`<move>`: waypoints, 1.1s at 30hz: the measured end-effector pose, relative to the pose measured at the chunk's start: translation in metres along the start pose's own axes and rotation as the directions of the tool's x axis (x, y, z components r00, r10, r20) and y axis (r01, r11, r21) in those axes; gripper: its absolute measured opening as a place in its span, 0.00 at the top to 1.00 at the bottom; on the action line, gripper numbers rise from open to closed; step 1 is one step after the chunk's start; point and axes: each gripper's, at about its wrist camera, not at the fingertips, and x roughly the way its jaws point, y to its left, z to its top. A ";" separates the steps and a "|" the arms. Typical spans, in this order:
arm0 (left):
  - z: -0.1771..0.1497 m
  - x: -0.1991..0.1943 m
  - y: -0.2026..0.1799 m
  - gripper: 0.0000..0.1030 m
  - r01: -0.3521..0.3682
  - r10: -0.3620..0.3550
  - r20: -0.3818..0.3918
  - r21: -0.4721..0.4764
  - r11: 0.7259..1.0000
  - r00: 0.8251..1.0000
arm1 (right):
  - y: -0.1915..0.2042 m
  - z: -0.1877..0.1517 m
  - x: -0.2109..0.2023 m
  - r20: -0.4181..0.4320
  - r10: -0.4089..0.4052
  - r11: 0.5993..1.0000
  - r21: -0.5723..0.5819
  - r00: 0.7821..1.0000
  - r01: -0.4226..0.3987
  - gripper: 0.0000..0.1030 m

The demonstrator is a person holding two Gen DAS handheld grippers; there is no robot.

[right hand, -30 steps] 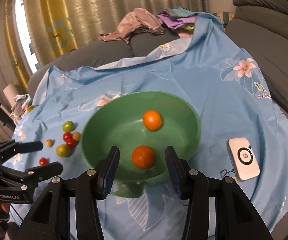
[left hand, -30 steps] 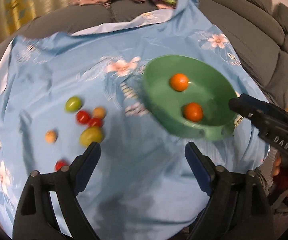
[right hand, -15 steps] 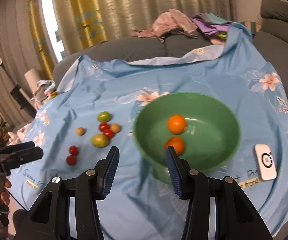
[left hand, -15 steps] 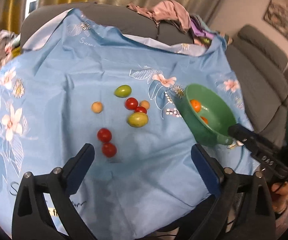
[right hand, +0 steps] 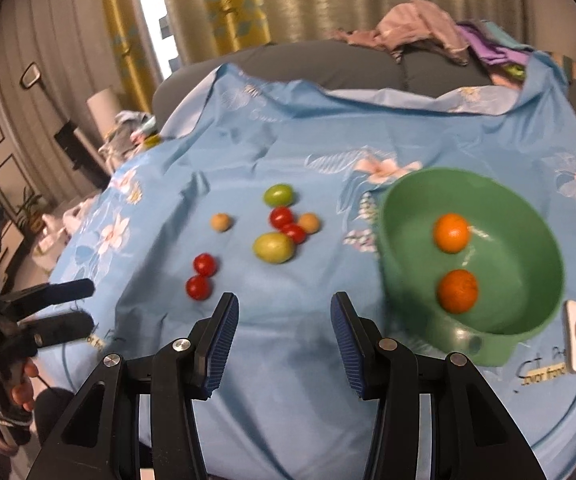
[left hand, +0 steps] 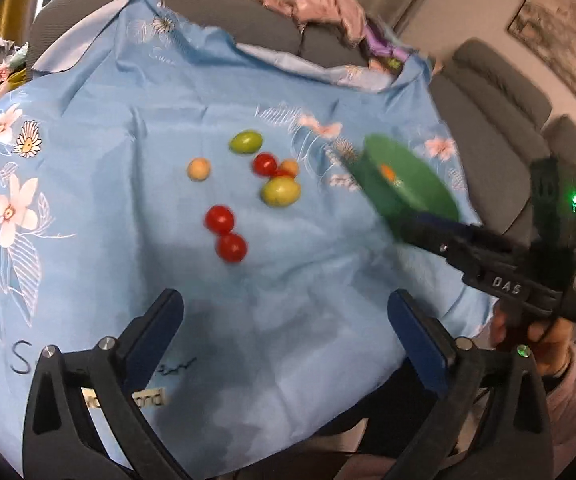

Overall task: Organize fruits
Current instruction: 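Move both tools back toward the remaining fruits, then grasp the yellow pear-shaped fruit with the right tool while the left tool grasps the green fruit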

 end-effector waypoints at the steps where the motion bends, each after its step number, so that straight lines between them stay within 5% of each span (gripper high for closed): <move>1: 0.000 0.001 0.003 0.01 -0.026 0.026 0.001 -0.001 1.000 1.000 | 0.002 0.000 0.005 -0.012 0.003 1.000 -0.002 1.000 -0.003 0.53; 9: -0.004 0.015 0.024 0.01 -0.124 0.124 -0.002 -0.004 0.992 0.992 | 0.014 0.006 0.045 -0.089 0.026 0.999 -0.021 0.996 -0.028 0.52; 18: -0.001 0.020 0.050 0.01 -0.126 0.125 -0.024 -0.052 0.991 0.992 | 0.012 0.027 0.106 -0.164 -0.021 1.000 -0.012 0.986 0.019 0.48; 33: 0.008 0.031 0.064 0.01 -0.110 0.108 -0.025 -0.061 0.992 0.994 | 0.013 0.048 0.152 -0.235 -0.087 0.996 -0.002 0.968 0.089 0.48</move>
